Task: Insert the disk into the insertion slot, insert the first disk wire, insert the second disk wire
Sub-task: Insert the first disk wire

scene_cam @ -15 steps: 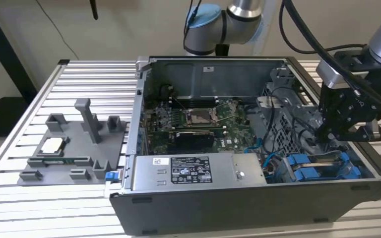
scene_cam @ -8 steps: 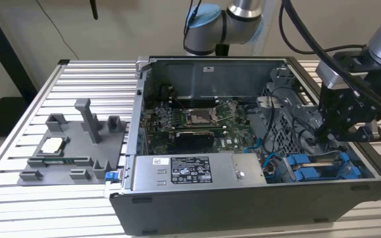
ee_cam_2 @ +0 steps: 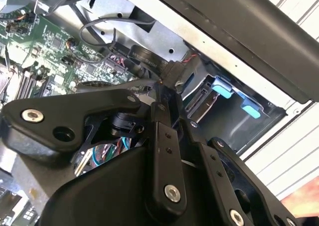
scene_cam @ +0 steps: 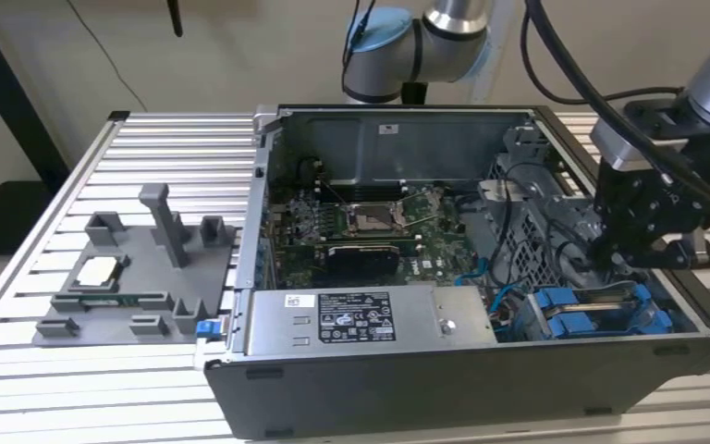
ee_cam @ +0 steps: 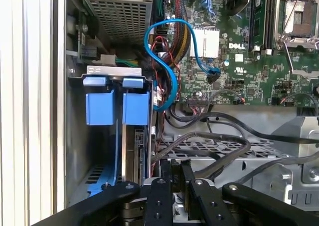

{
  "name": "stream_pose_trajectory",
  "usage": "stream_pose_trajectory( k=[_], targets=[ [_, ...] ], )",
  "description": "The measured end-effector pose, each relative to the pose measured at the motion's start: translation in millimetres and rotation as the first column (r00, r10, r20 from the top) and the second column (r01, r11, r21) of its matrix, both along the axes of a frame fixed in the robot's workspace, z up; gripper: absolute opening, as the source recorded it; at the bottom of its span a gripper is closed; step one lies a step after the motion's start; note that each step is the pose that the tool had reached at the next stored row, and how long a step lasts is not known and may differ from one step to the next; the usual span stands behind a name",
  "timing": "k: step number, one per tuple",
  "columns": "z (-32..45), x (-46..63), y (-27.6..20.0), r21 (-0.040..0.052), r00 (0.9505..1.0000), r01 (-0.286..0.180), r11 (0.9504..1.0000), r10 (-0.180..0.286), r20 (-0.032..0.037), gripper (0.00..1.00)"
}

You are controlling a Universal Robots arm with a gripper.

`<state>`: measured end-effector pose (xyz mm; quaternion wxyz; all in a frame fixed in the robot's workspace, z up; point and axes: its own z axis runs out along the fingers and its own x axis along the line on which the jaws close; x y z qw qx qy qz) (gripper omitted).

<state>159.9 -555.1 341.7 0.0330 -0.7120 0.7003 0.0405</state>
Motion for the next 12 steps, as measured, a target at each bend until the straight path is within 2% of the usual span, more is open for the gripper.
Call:
stream_pose_trajectory(
  k=[4,10,11,12],
  targets=[
    [3.0,0.0,-6.1,-0.0069,0.9999,0.0,1.0,0.0,-0.0106,0.19],
    [6.8,0.1,-19.2,-0.0135,0.9997,0.001,0.9999,-0.002,-0.0251,0.19],
    [6.8,0.1,-19.4,-0.0163,0.9997,0.002,0.9999,-0.003,-0.0259,0.19],
    [6.7,0.1,-19.5,-0.0242,0.9997,0.004,0.9997,-0.005,-0.026,0.19]
  ],
)
